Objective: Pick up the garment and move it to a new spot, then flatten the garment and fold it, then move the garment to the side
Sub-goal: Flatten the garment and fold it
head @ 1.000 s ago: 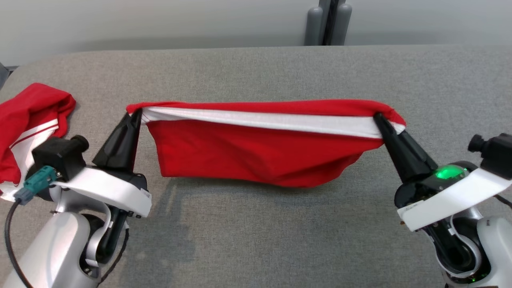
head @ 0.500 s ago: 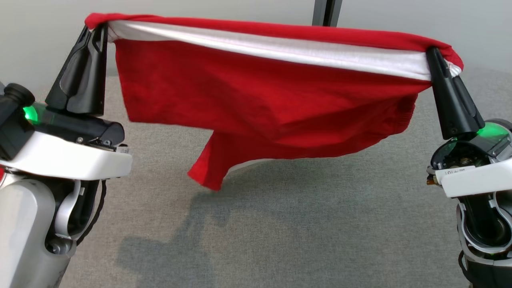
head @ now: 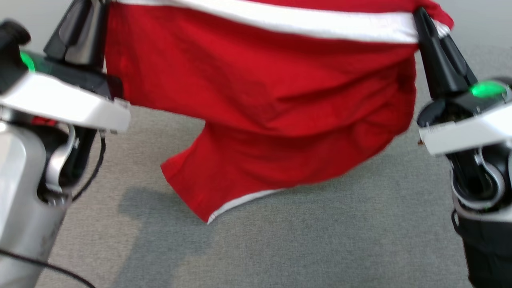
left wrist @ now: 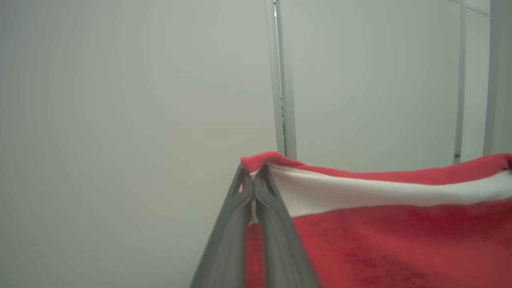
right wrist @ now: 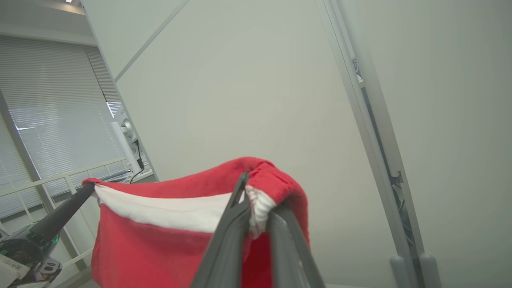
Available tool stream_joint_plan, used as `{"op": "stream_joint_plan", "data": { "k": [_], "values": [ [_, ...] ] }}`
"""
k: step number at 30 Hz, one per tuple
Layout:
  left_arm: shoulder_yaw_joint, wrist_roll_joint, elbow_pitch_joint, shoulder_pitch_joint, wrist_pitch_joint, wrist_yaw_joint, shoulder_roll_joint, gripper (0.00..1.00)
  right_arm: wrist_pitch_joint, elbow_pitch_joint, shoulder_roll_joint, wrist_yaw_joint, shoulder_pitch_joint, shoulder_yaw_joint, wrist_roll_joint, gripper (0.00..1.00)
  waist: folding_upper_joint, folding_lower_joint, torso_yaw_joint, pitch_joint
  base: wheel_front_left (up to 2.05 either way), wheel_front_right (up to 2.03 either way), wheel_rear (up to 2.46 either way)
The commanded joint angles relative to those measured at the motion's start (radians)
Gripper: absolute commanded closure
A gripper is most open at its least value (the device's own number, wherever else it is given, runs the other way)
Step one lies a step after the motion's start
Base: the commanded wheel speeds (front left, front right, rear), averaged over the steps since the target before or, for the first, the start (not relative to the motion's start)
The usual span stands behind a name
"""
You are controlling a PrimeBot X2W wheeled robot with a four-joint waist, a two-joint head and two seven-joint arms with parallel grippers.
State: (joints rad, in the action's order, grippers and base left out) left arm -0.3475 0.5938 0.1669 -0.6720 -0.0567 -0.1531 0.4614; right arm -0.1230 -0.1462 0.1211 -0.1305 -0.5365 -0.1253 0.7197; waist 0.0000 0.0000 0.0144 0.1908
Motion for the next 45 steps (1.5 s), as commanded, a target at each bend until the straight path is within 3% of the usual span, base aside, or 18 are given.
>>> {"op": "stream_joint_plan", "data": {
  "k": [1, 10, 17, 23, 26, 32, 39, 45],
  "values": [
    [-0.001, 0.009, -0.037, -0.050, -0.010, 0.019, 0.000, 1.00, 0.012, 0.040, 0.001, 0.000, -0.056, -0.015, -0.006, 1.00, 0.0000, 0.0000, -0.022, 0.035, 0.00, 0.00, 0.00],
    [-0.036, 0.003, -0.407, -0.406, -0.029, 0.131, -0.051, 1.00, 0.120, 0.408, 0.002, 0.000, -0.457, -0.109, -0.024, 1.00, 0.0000, 0.0000, -0.050, 0.167, 0.00, 0.00, 0.00],
    [-0.033, -0.019, -0.750, -0.641, 0.044, 0.169, -0.102, 1.00, 0.262, 0.743, -0.021, 0.000, -0.738, -0.183, -0.015, 1.00, 0.0000, 0.0000, -0.068, 0.219, 0.00, 0.00, 0.00],
    [-0.032, -0.010, -0.995, -0.736, 0.114, 0.195, -0.148, 1.00, 0.339, 1.002, -0.049, 0.000, -0.858, -0.221, 0.045, 1.00, 0.0000, 0.0000, -0.067, 0.230, 0.00, 0.00, 0.00],
    [-0.041, -0.010, -1.039, -0.755, 0.137, 0.211, -0.171, 1.00, 0.346, 1.052, -0.052, 0.000, -0.881, -0.242, 0.056, 1.00, 0.0000, 0.0000, -0.059, 0.246, 0.00, 0.00, 0.00],
    [-0.062, 0.011, -1.099, -0.690, 0.242, 0.255, -0.230, 1.00, 0.356, 1.074, -0.033, 0.000, -0.829, -0.391, 0.074, 1.00, 0.0000, 0.0000, -0.025, 0.273, 0.00, 0.00, 0.00],
    [-0.092, 0.018, -1.043, -0.446, 0.312, 0.273, -0.273, 1.00, 0.381, 0.943, 0.057, 0.000, -0.583, -0.544, 0.180, 1.00, 0.0000, 0.0000, 0.017, 0.244, 0.00, 0.00, 0.00],
    [-0.094, 0.001, -0.899, -0.188, 0.320, 0.260, -0.253, 1.00, 0.390, 0.784, 0.137, 0.000, -0.327, -0.602, 0.272, 1.00, 0.0000, 0.0000, 0.029, 0.199, 0.00, 0.00, 0.00]
  ]
}}
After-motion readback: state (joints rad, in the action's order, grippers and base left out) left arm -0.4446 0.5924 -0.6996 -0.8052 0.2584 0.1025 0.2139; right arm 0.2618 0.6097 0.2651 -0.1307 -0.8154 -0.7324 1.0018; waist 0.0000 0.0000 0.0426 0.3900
